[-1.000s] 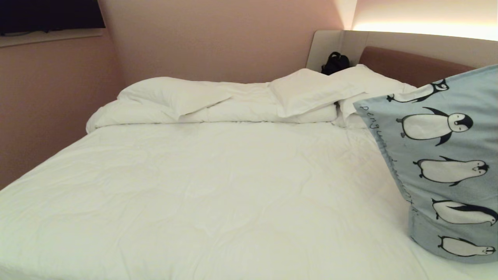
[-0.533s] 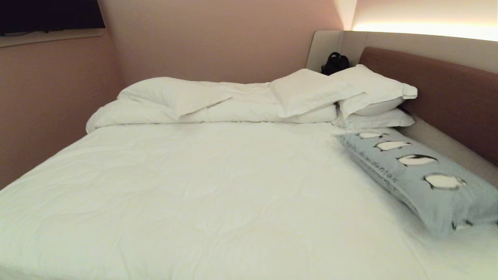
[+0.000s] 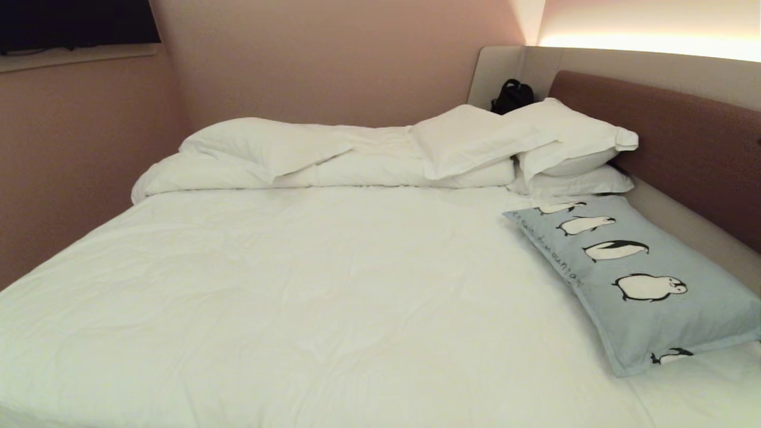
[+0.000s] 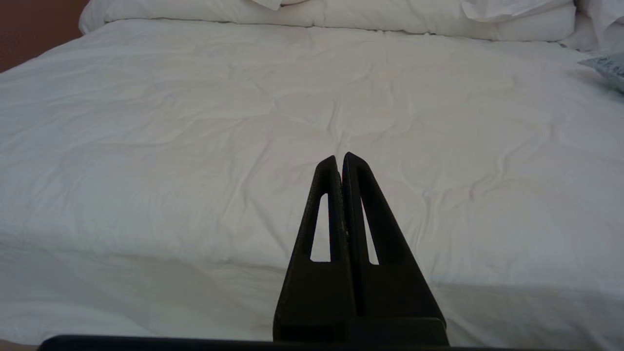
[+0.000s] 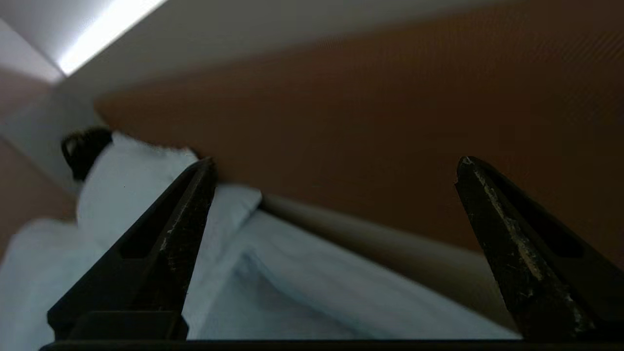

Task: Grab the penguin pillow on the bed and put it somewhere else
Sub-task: Pick up the pillow

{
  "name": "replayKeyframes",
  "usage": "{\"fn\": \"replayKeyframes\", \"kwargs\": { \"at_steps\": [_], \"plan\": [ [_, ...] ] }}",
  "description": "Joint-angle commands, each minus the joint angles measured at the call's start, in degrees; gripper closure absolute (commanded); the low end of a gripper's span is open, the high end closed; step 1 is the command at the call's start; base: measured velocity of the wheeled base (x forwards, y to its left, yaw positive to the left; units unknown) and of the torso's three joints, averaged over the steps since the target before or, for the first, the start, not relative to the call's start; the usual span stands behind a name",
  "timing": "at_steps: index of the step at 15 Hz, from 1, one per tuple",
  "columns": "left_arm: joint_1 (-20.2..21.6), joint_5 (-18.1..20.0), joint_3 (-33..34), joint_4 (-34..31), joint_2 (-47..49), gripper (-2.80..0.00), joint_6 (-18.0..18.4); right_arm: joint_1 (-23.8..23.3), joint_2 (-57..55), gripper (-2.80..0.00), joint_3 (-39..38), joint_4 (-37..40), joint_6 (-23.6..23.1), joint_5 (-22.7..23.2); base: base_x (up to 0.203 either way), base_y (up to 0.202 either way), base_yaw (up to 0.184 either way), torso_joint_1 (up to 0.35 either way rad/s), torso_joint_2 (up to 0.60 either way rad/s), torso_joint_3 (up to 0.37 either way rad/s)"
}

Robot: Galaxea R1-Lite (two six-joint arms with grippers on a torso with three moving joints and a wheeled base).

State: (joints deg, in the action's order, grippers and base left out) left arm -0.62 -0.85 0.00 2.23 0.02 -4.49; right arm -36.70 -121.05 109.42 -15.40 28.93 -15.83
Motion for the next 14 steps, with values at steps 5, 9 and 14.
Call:
{"fn": "replayKeyframes", "kwargs": {
  "at_steps": [5,9,14],
  "plan": [
    [0.0,0.0,0.0,0.0,0.0,0.00,-0.1,0.0,-2.9,0.00,-1.3,25.9,3.9,27.8,0.000,0.000,0.000,0.000,0.00,0.000],
    [0.0,0.0,0.0,0.0,0.0,0.00,-0.1,0.2,-3.6,0.00,-0.7,32.7,-0.5,31.2,0.000,0.000,0.000,0.000,0.00,0.000],
    [0.0,0.0,0.0,0.0,0.0,0.00,-0.1,1.1,-7.1,0.00,-0.4,32.7,-11.3,33.8,0.000,0.000,0.000,0.000,0.00,0.000]
  ]
}}
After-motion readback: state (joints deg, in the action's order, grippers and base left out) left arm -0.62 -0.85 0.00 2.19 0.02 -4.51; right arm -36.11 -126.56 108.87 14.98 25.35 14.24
